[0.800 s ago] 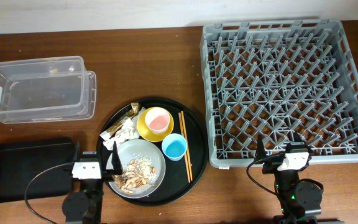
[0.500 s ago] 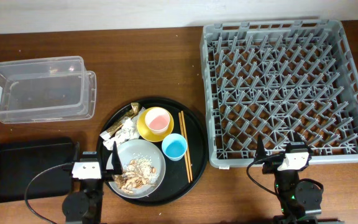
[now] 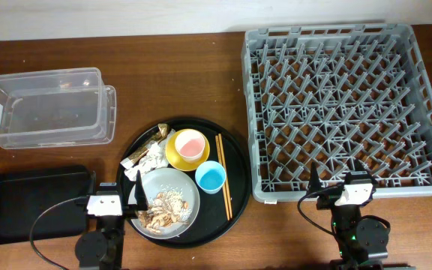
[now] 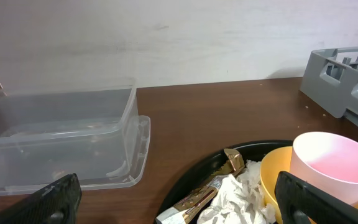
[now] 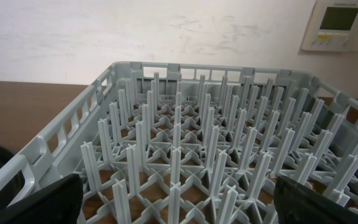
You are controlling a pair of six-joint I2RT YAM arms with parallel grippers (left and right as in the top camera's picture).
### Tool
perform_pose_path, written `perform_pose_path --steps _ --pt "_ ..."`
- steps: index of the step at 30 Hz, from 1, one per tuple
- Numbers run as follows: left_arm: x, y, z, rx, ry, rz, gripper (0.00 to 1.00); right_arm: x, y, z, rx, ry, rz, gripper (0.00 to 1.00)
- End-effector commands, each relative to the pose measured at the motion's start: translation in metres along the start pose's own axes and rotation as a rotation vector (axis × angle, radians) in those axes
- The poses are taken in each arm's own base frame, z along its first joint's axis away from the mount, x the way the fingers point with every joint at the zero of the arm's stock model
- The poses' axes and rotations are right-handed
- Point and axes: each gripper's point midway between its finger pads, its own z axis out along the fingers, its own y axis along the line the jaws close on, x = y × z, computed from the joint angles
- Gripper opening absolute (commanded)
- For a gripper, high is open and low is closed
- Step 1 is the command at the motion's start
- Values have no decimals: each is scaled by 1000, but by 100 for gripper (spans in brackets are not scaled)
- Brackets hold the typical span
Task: Sort waste into correct bins and load items into the dishwasher rack
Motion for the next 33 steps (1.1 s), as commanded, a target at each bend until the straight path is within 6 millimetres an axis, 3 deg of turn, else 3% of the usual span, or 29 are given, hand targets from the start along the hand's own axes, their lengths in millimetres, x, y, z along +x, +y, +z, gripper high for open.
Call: perform_pose_path --steps 1,14,15,16,17,18,20,21,23,25,27,29,31,33 --pt "1 0 0 1 -2 -8 99 3 -4 0 19 8 -3 98" --pt "1 3 0 -13 -3 -8 99 3 -4 0 19 8 -3 98" --pt "-8 -40 -5 236 -26 -119 99 3 -4 0 19 8 -3 99" --pt "-16 -88 -25 548 -17 -223 99 3 -4 0 19 8 -3 98" --pt "-27 -127 -58 848 -2 -297 99 3 -4 0 19 8 -3 99" --pt "-39 -146 -87 1050 -14 -293 99 3 -4 0 19 8 -3 98" --pt "-62 -153 -111 1170 -117 -229 99 3 -4 0 19 8 -3 98" --pt "-87 -151 -123 1191 -238 -189 99 3 -4 0 19 8 -3 98" --pt "-118 -149 -147 1203 -445 -70 99 3 -4 0 19 8 -3 98" --pt "-134 -141 -143 1129 -499 -84 99 3 -4 0 19 8 -3 98" --pt "-144 -131 -122 1004 -485 -91 99 3 -4 0 19 8 -3 98" --pt "-120 -116 -82 836 -148 -186 99 3 -4 0 19 8 -3 98" --pt "-97 -98 -58 668 128 -182 99 3 -4 0 19 8 -3 98" --pt "-103 -94 -49 656 285 -173 99 3 -4 0 19 8 -3 98"
